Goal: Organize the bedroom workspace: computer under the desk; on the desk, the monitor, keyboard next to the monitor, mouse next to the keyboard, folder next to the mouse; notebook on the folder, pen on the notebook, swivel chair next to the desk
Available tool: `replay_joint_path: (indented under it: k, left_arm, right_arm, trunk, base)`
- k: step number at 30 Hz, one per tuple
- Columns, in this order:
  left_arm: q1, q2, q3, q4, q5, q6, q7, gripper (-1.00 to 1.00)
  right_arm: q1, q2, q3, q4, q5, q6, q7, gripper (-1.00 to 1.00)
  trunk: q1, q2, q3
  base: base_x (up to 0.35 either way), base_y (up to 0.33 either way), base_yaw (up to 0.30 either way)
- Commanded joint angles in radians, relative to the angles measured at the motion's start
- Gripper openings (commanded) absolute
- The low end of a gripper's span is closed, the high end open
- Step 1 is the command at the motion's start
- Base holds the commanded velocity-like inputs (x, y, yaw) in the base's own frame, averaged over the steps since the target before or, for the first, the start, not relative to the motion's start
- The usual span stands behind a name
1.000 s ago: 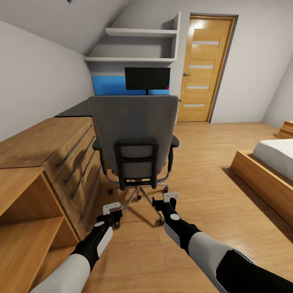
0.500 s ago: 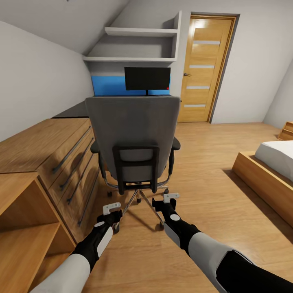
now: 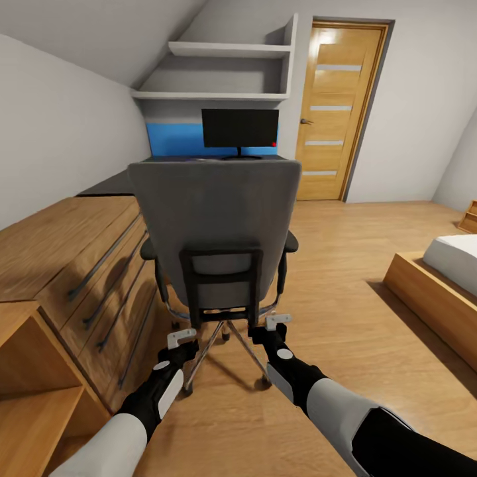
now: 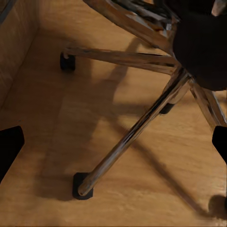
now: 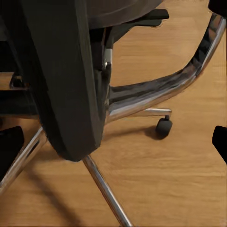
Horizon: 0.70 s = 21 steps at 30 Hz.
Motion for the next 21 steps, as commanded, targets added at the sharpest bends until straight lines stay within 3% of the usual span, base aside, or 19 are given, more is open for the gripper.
replay_joint_path:
  k: [1, 21]
  left_arm:
    - [0.000, 0.000, -0.003, -0.002, 0.007, -0.001, 0.005, 1.00]
    - [0.000, 0.000, -0.003, -0.001, 0.006, -0.012, 0.004, 1.00]
  right_arm:
    - [-0.001, 0.000, 0.007, 0.000, -0.007, -0.004, -0.005, 1.00]
    - [-0.001, 0.000, 0.007, -0.001, -0.007, -0.004, -0.005, 1.00]
  trunk:
    - [0.000, 0.000, -0.001]
    - [0.000, 0.000, -0.001]
  base:
    - [0.287, 0.000, 0.000]
    - [0.266, 0.000, 0.000]
